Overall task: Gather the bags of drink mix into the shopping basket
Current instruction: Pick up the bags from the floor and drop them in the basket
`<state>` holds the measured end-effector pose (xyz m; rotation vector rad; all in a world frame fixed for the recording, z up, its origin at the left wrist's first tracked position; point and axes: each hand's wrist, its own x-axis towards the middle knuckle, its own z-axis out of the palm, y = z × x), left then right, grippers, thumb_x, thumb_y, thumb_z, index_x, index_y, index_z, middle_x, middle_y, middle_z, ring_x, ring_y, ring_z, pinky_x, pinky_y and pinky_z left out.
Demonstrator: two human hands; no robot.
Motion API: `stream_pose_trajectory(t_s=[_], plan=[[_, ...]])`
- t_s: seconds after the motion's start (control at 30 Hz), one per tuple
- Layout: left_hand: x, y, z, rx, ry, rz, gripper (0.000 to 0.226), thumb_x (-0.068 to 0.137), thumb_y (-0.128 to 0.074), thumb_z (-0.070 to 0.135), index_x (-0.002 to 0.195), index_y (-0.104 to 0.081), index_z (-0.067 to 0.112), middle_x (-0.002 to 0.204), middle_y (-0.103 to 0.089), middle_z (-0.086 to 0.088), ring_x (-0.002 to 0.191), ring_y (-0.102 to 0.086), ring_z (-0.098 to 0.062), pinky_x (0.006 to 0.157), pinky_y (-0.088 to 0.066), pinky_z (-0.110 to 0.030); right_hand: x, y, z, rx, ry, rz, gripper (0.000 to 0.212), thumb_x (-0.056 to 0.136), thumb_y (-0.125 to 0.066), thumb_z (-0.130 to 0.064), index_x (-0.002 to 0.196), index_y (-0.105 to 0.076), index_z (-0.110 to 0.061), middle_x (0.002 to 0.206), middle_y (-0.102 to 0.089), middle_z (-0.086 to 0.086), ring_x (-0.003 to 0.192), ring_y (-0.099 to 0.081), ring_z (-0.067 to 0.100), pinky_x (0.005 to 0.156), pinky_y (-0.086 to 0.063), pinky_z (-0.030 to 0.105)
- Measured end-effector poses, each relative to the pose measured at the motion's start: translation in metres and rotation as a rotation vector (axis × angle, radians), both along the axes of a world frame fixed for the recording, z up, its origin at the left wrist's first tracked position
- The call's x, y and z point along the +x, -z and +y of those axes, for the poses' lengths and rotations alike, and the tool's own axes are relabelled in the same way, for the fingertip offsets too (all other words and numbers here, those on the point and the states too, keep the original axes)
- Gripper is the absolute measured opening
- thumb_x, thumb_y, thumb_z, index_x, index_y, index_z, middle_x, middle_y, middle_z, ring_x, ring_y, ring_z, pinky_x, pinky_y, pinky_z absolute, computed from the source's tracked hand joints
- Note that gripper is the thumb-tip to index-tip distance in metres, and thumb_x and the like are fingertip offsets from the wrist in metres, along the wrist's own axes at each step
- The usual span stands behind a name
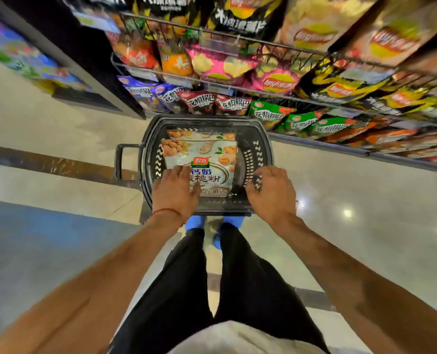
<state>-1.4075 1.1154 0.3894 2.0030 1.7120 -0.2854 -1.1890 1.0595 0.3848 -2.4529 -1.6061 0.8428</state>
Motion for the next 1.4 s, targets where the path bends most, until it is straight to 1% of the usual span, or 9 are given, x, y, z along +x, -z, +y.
stream_pose_trajectory(t_s=[0.17,0.23,0.33,0.47,0.7,0.93,1.0,1.13,1.4], plan=[[0.006,-0.048,-0.014,0.054,0.221,0.048,0.055,0.099,-0.041,0.052,0.141,-0.049,0.018,0.137,-0.054,-0.006,0.126,-0.048,-0.031,0.102,-0.039,-0.049,-0.003,-0.058,-0.042,0.048,0.008,-0.125,0.045,0.089,-0.051,-0.045,0.113,-0.07,-0.013,0.11,-0.068,0.007,0.106,-0.059,0.031,0.085,-0.049,0.042],[0.009,-0.063,-0.016,0.065,0.314,0.037,0.06,0.1,-0.034,0.056,0.145,-0.045,0.019,0.145,-0.048,-0.005,0.132,-0.043,-0.03,0.106,-0.035,-0.049,-0.009,-0.075,-0.058,0.082,0.05,-0.16,0.043,0.088,-0.053,-0.046,0.11,-0.072,-0.014,0.107,-0.07,0.005,0.103,-0.06,0.029,0.084,-0.047,0.041],[0.015,-0.084,-0.016,0.123,0.503,0.003,0.059,0.1,-0.032,0.057,0.143,-0.045,0.02,0.143,-0.049,-0.004,0.13,-0.043,-0.029,0.106,-0.035,-0.049,-0.02,-0.096,-0.077,0.119,0.128,-0.208,0.041,0.088,-0.056,-0.049,0.108,-0.074,-0.018,0.107,-0.071,0.0,0.103,-0.061,0.026,0.087,-0.047,0.04],[0.024,-0.112,-0.008,0.202,0.673,-0.027,0.059,0.097,-0.03,0.058,0.134,-0.054,0.019,0.134,-0.056,-0.005,0.122,-0.051,-0.03,0.101,-0.041,-0.049,-0.03,-0.122,-0.096,0.122,0.23,-0.275,0.042,0.087,-0.057,-0.052,0.107,-0.074,-0.02,0.107,-0.071,-0.001,0.104,-0.062,0.025,0.088,-0.047,0.04],[0.07,-0.157,0.002,0.293,0.955,-0.052,0.059,0.099,-0.026,0.06,0.135,-0.053,0.022,0.137,-0.054,-0.002,0.123,-0.05,-0.026,0.098,-0.04,-0.045,-0.029,-0.16,-0.128,0.233,0.438,-0.374,0.043,0.088,-0.054,-0.054,0.107,-0.075,-0.021,0.106,-0.07,-0.002,0.103,-0.061,0.025,0.09,-0.046,0.041],[0.156,-0.178,-0.028,0.393,1.198,-0.089,0.058,0.097,-0.035,0.061,0.127,-0.059,0.018,0.126,-0.061,-0.004,0.113,-0.055,-0.027,0.092,-0.046,-0.045,0.006,-0.178,-0.183,0.271,0.638,-0.453,0.044,0.09,-0.052,-0.056,0.105,-0.076,-0.021,0.104,-0.071,-0.003,0.102,-0.062,0.022,0.09,-0.047,0.041],[0.187,-0.185,-0.047,0.404,1.256,-0.1,0.056,0.096,-0.038,0.061,0.126,-0.059,0.019,0.128,-0.061,-0.005,0.114,-0.055,-0.028,0.092,-0.046,-0.045,0.023,-0.178,-0.206,0.269,0.69,-0.467,0.046,0.089,-0.052,-0.057,0.103,-0.076,-0.02,0.104,-0.071,-0.003,0.101,-0.062,0.023,0.09,-0.046,0.04],[0.252,-0.195,-0.097,0.395,1.347,-0.089,0.057,0.098,-0.033,0.061,0.135,-0.051,0.022,0.141,-0.053,-0.003,0.126,-0.049,-0.027,0.103,-0.04,-0.047,0.07,-0.177,-0.258,0.273,0.777,-0.49,0.045,0.088,-0.055,-0.057,0.103,-0.076,-0.02,0.105,-0.071,-0.002,0.103,-0.063,0.025,0.091,-0.047,0.042],[0.388,-0.199,-0.219,0.418,1.485,-0.099,0.056,0.099,-0.033,0.06,0.137,-0.052,0.023,0.141,-0.053,-0.002,0.125,-0.05,-0.027,0.1,-0.042,-0.046,0.184,-0.17,-0.378,0.236,0.881,-0.515,0.045,0.09,-0.053,-0.058,0.104,-0.075,-0.022,0.107,-0.07,-0.003,0.105,-0.062,0.024,0.094,-0.043,0.041]])
